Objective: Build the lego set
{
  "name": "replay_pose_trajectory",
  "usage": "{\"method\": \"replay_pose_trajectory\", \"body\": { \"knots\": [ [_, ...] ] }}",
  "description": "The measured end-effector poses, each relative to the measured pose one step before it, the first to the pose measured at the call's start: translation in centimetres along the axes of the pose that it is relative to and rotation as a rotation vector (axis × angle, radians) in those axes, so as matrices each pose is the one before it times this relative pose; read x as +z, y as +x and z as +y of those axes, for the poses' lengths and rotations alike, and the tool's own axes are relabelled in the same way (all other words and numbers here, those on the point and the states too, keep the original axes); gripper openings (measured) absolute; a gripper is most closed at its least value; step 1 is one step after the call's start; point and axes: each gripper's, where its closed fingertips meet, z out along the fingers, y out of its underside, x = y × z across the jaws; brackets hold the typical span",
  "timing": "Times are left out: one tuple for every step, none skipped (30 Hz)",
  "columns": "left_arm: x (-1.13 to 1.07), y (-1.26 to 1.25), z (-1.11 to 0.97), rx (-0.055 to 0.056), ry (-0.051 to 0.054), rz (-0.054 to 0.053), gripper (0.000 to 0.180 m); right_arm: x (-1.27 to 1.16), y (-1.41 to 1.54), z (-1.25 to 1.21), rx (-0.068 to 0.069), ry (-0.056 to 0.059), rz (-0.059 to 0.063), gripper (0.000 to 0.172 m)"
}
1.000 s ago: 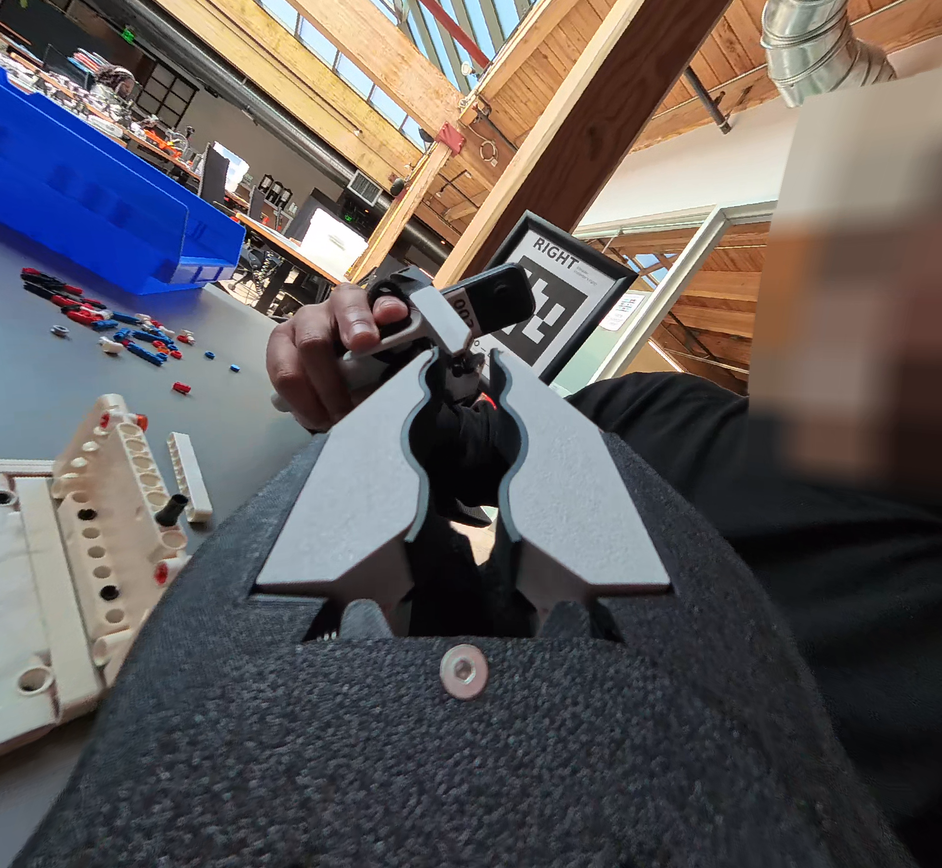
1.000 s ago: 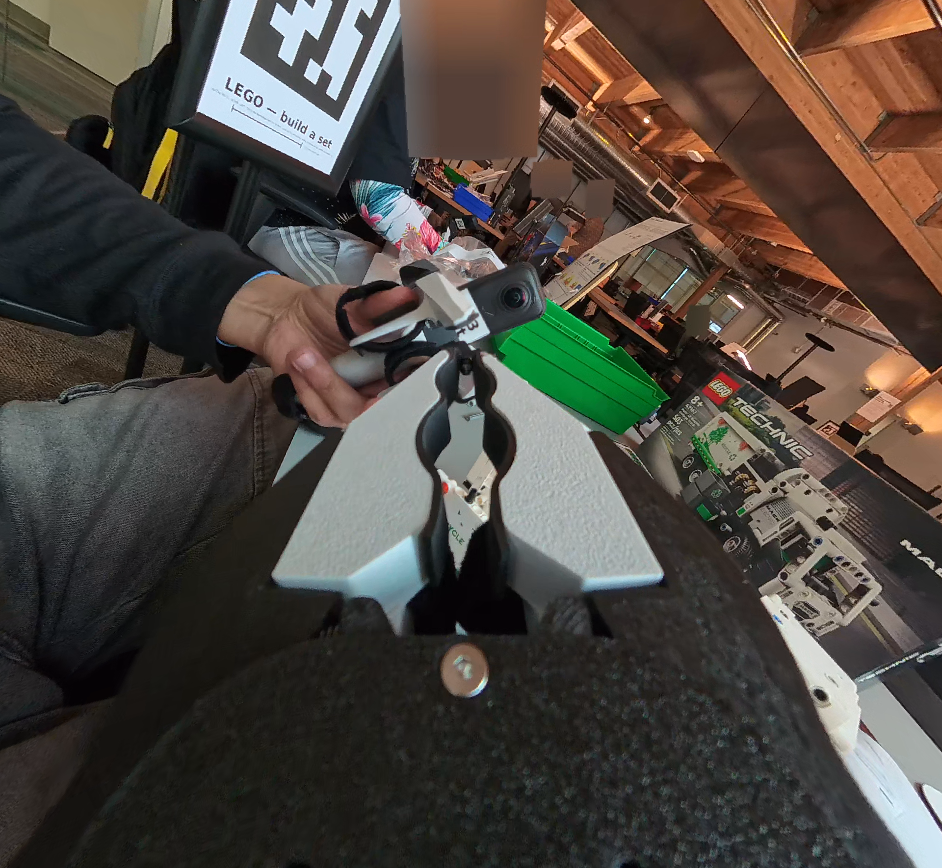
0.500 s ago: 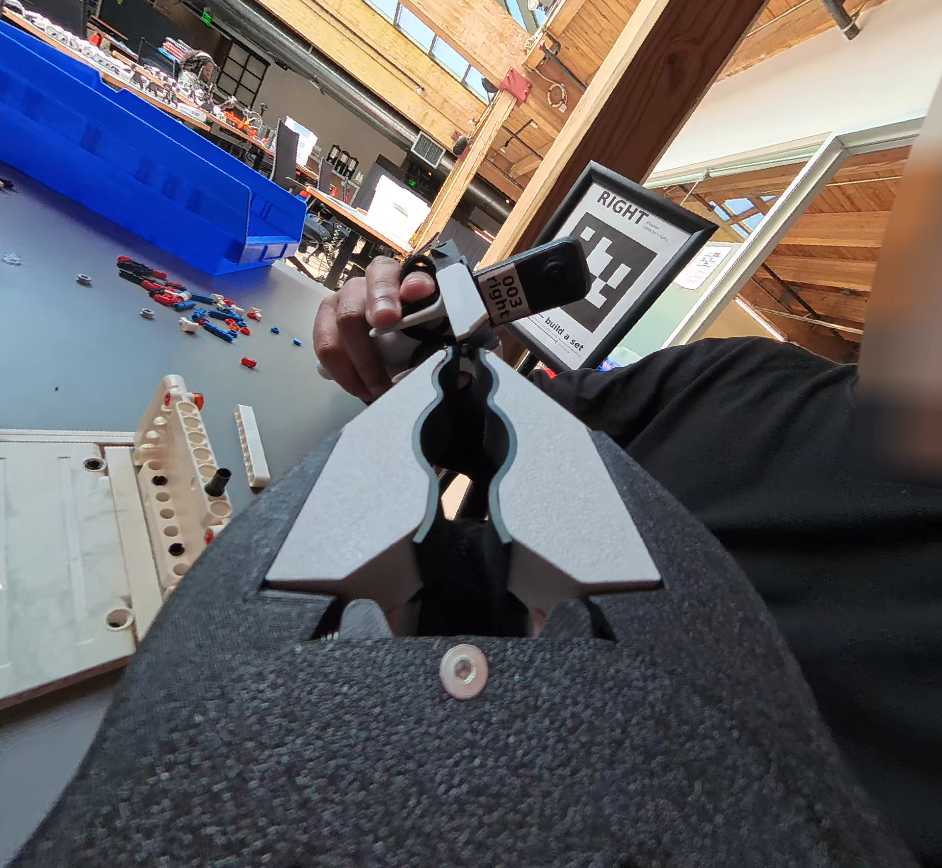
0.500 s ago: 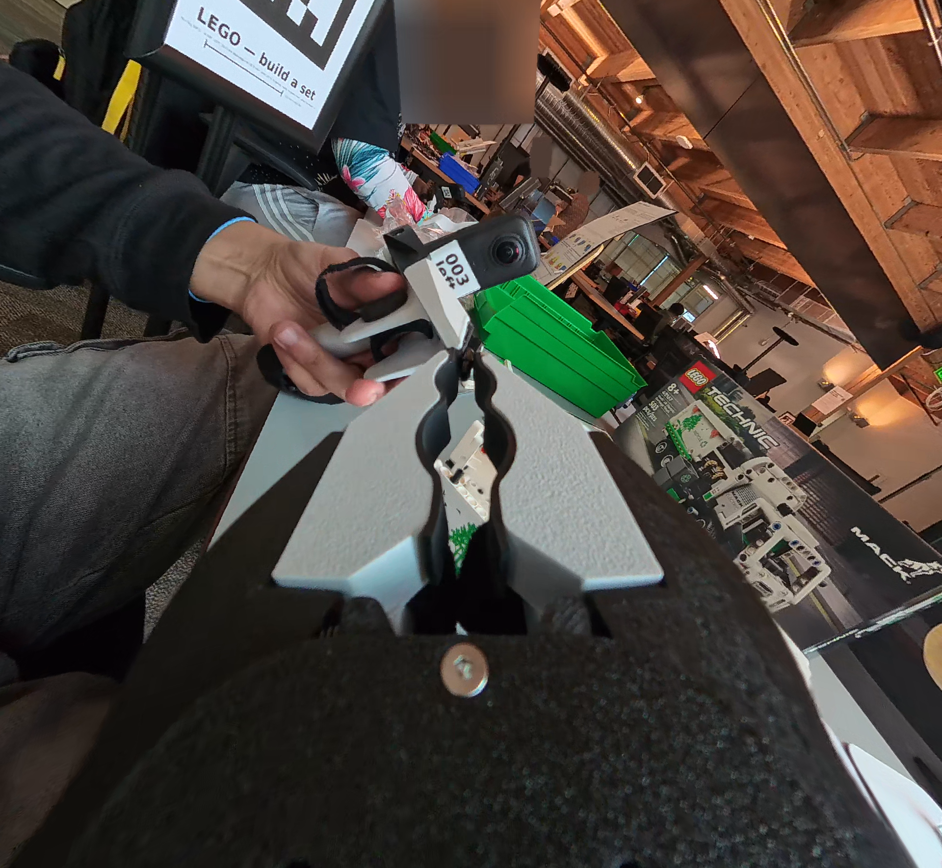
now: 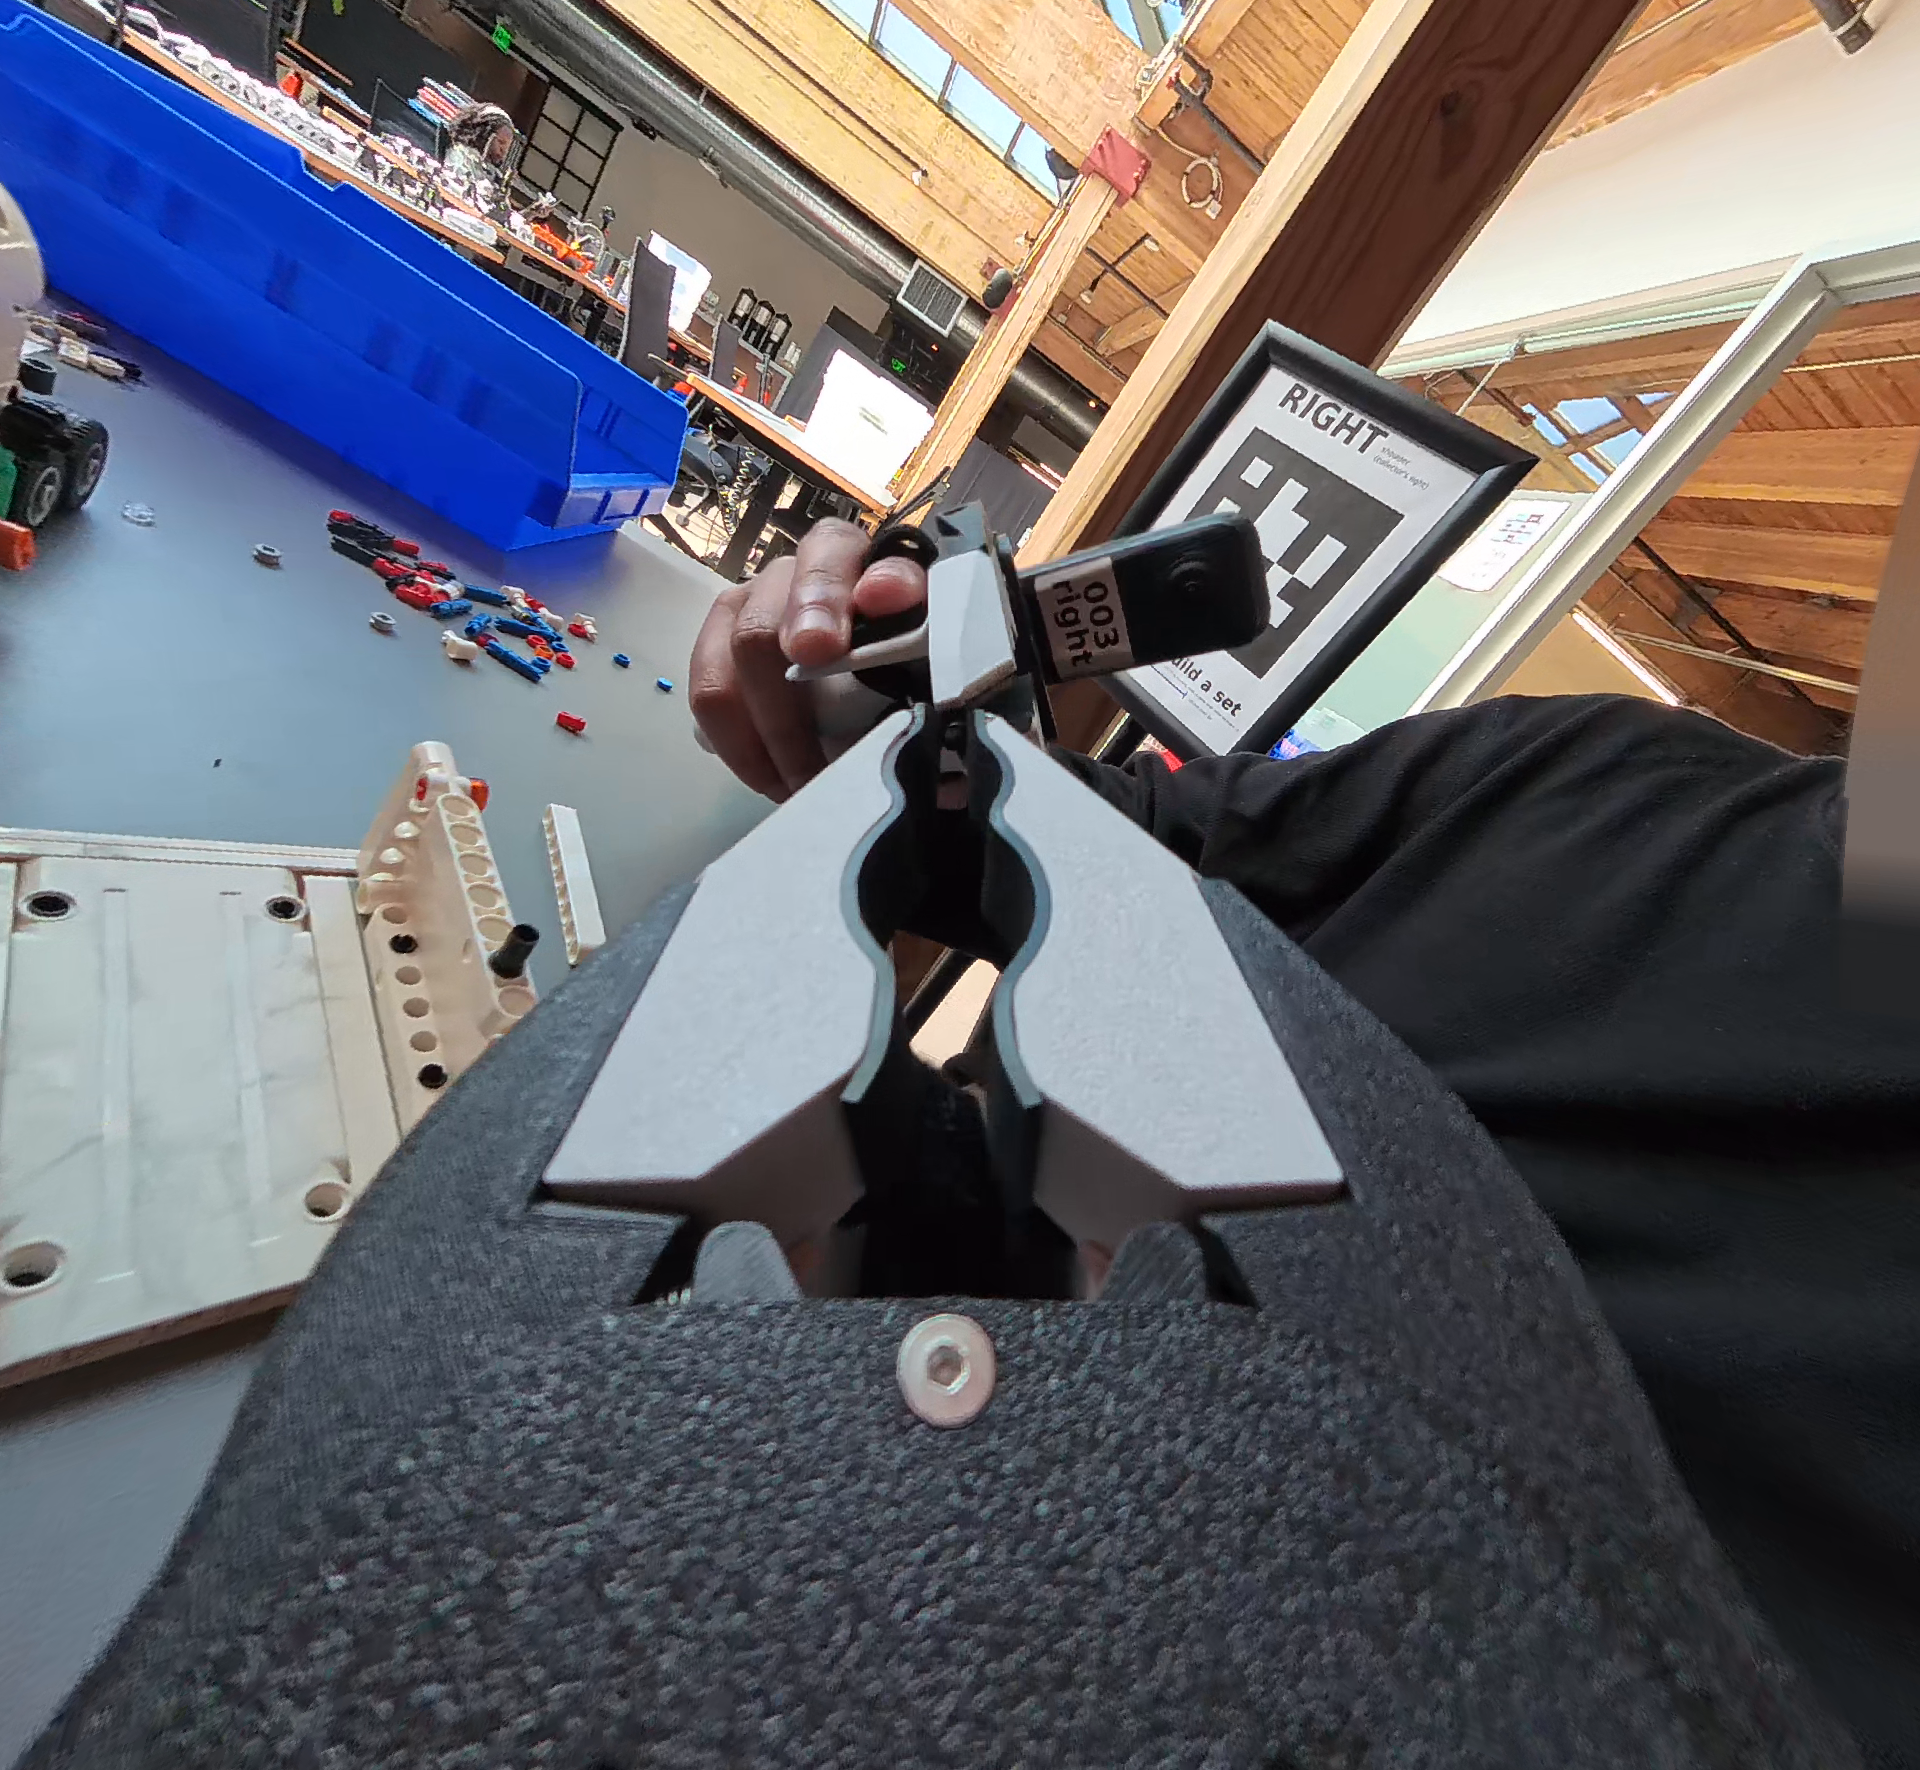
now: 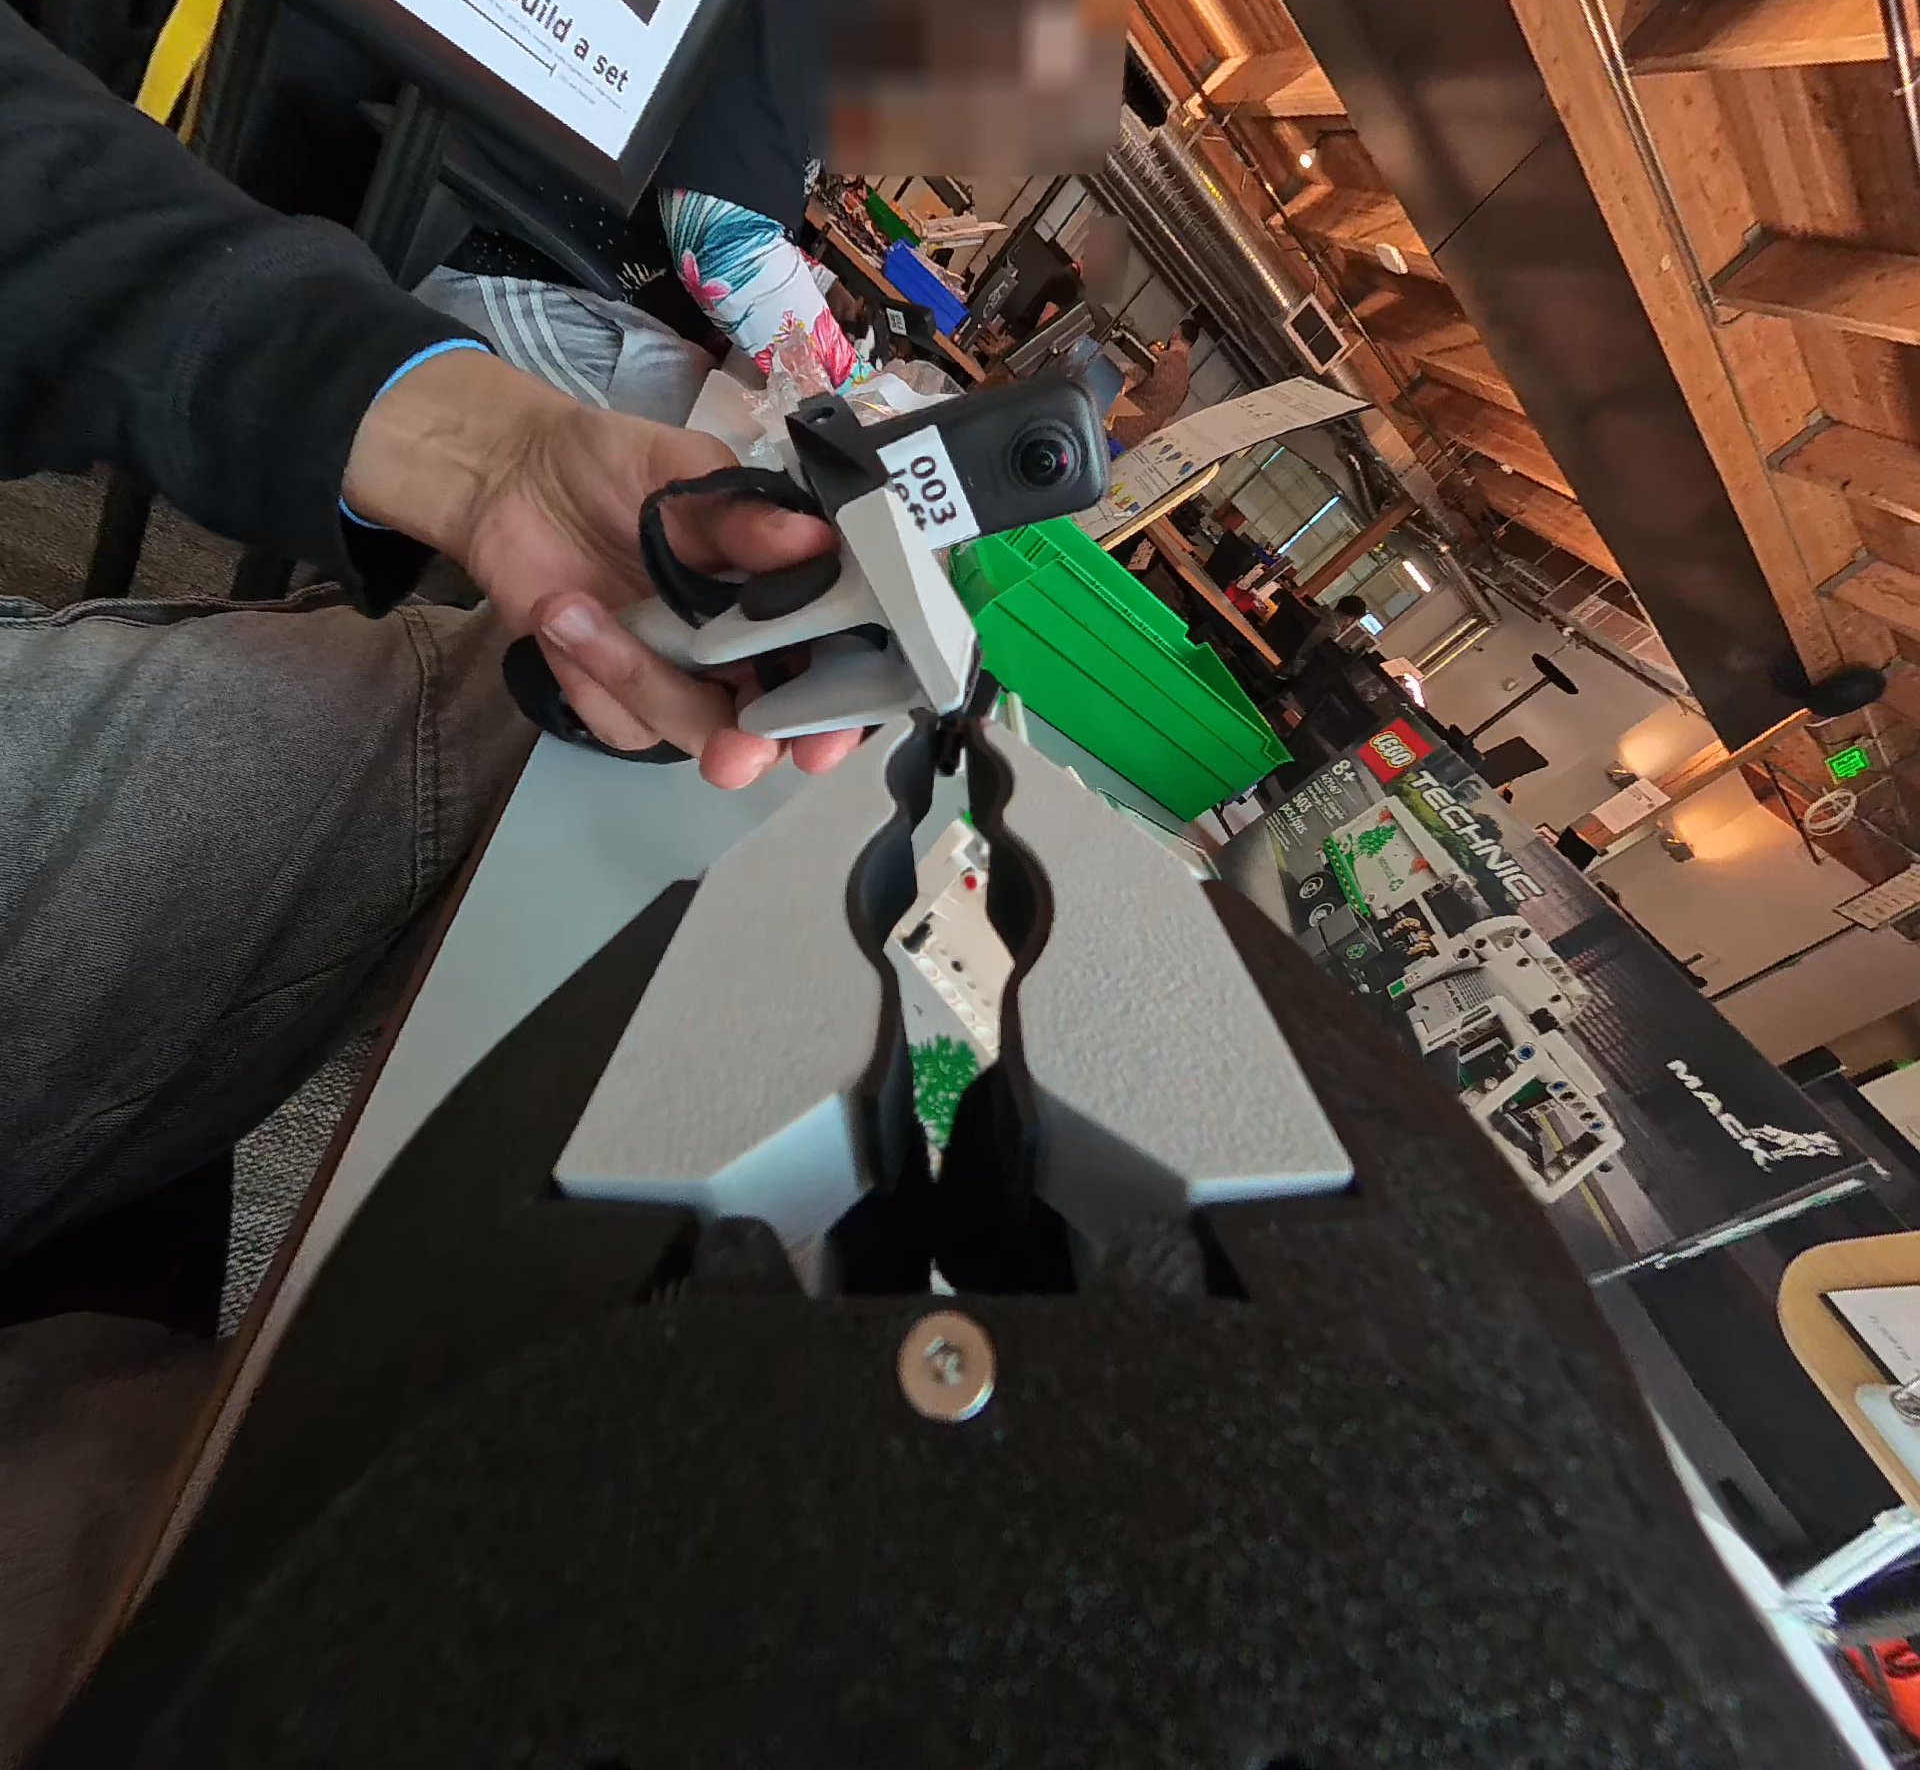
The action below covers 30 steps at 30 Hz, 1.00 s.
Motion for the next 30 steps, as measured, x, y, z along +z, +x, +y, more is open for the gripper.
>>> {"method": "replay_pose_trajectory", "body": {
  "knots": [
    [-0.018,-0.079,-0.118,-0.0086,0.0087,-0.0019,0.002,0.016,0.133,0.040,-0.0157,-0.0058,0.0169,0.004],
    [-0.019,-0.051,-0.071,-0.0091,0.0077,0.0015,0.002,0.025,0.093,0.112,-0.0229,-0.0138,0.0175,0.004],
    [0.005,0.012,-0.006,-0.0107,0.0056,0.0077,0.002,-0.007,0.004,0.005,-0.0287,-0.0074,0.0130,0.004],
    [0.009,0.010,-0.013,-0.0101,0.0059,0.0067,0.002,-0.011,-0.008,-0.044,-0.0244,-0.0031,0.0127,0.004],
    [0.025,-0.021,-0.002,-0.0081,0.0045,0.0033,0.002,0.018,-0.007,0.046,-0.0166,-0.0063,0.0090,0.004],
    [0.016,-0.009,0.033,-0.0076,0.0004,0.0033,0.002,-0.016,-0.007,0.042,-0.0120,-0.0009,0.0032,0.004],
    [0.022,0.037,0.034,-0.0067,-0.0024,0.0051,0.002,-0.016,-0.022,0.021,-0.0040,0.0004,-0.0006,0.004],
    [0.031,0.083,0.032,-0.0070,-0.0019,0.0079,0.002,-0.018,-0.028,-0.030,0.0028,0.0025,-0.0030,0.004],
    [0.046,0.079,0.017,-0.0092,0.0000,0.0079,0.002,0.000,-0.022,0.007,-0.0015,-0.0014,-0.0015,0.004],
    [0.050,0.064,0.033,-0.0098,0.0003,0.0071,0.002,0.004,-0.020,0.021,-0.0099,-0.0028,0.0016,0.004],
    [0.042,0.043,0.031,-0.0074,-0.0004,0.0055,0.002,-0.035,-0.003,-0.005,-0.0156,-0.0007,0.0034,0.004],
    [0.010,0.019,0.035,-0.0034,-0.0017,0.0016,0.002,-0.018,-0.017,0.038,-0.0134,-0.0038,0.0025,0.004],
    [0.019,-0.020,0.050,-0.0017,-0.0039,-0.0004,0.002,-0.023,-0.048,0.035,-0.0087,-0.0039,-0.0010,0.004],
    [0.029,-0.039,0.033,0.0017,-0.0029,-0.0035,0.002,-0.035,-0.040,0.027,-0.0079,-0.0032,-0.0012,0.004],
    [0.055,-0.034,-0.001,0.0070,0.0001,-0.0057,0.002,-0.020,0.036,0.038,-0.0099,-0.0053,0.0061,0.004],
    [0.040,0.026,0.012,0.0061,-0.0017,-0.0033,0.002,-0.035,0.037,-0.038,-0.0131,-0.0002,0.0084,0.004],
    [0.007,-0.011,0.048,0.0047,-0.0048,-0.0051,0.002,-0.032,-0.033,-0.038,-0.0108,0.0015,0.0022,0.004],
    [-0.012,-0.117,0.025,0.0103,-0.0032,-0.0132,0.002,0.020,-0.035,0.083,-0.0073,-0.0057,0.0010,0.004],
    [-0.013,-0.130,0.039,0.0132,-0.0031,-0.0142,0.002,0.056,-0.007,0.148,-0.0125,-0.0091,0.0065,0.004],
    [-0.008,-0.060,0.045,0.0088,-0.0054,-0.0097,0.002,0.016,-0.033,0.032,-0.0160,-0.0005,0.0068,0.004],
    [-0.005,-0.088,0.034,0.0066,-0.0050,-0.0099,0.002,0.033,-0.026,0.021,-0.0134,-0.0017,0.0074,0.004],
    [0.008,-0.105,0.019,0.0069,-0.0028,-0.0113,0.002,0.034,-0.019,0.085,-0.0125,-0.0067,0.0060,0.004],
    [0.017,-0.040,0.018,0.0021,-0.0013,-0.0050,0.002,0.037,0.000,0.080,-0.0115,-0.0064,0.0052,0.004],
    [0.005,0.046,0.025,-0.0039,-0.0005,0.0034,0.002,-0.021,-0.020,-0.065,-0.0043,0.0051,0.0003,0.004],
    [-0.011,0.019,0.000,-0.0053,0.0021,0.0040,0.002,-0.002,-0.017,-0.015,0.0125,-0.0004,-0.0112,0.004],
    [-0.006,0.022,-0.052,-0.0057,0.0050,0.0047,0.002,0.021,0.009,0.026,0.0249,-0.0065,-0.0166,0.003],
    [0.027,0.031,-0.084,-0.0052,0.0047,0.0049,0.002,0.001,0.081,-0.032,0.0115,0.0019,-0.0074,0.003],
    [0.028,-0.014,-0.083,-0.0015,0.0022,-0.0002,0.002,-0.014,0.096,0.008,0.0001,-0.0002,0.0014,0.003],
    [-0.009,-0.081,-0.080,0.0062,-0.0030,-0.0079,0.002,0.018,0.070,0.077,0.0043,-0.0047,0.0013,0.003],
    [-0.036,-0.129,-0.057,0.0208,-0.0081,-0.0176,0.003,0.041,0.004,0.127,0.0087,-0.0080,-0.0085,0.003]
  ]
}}
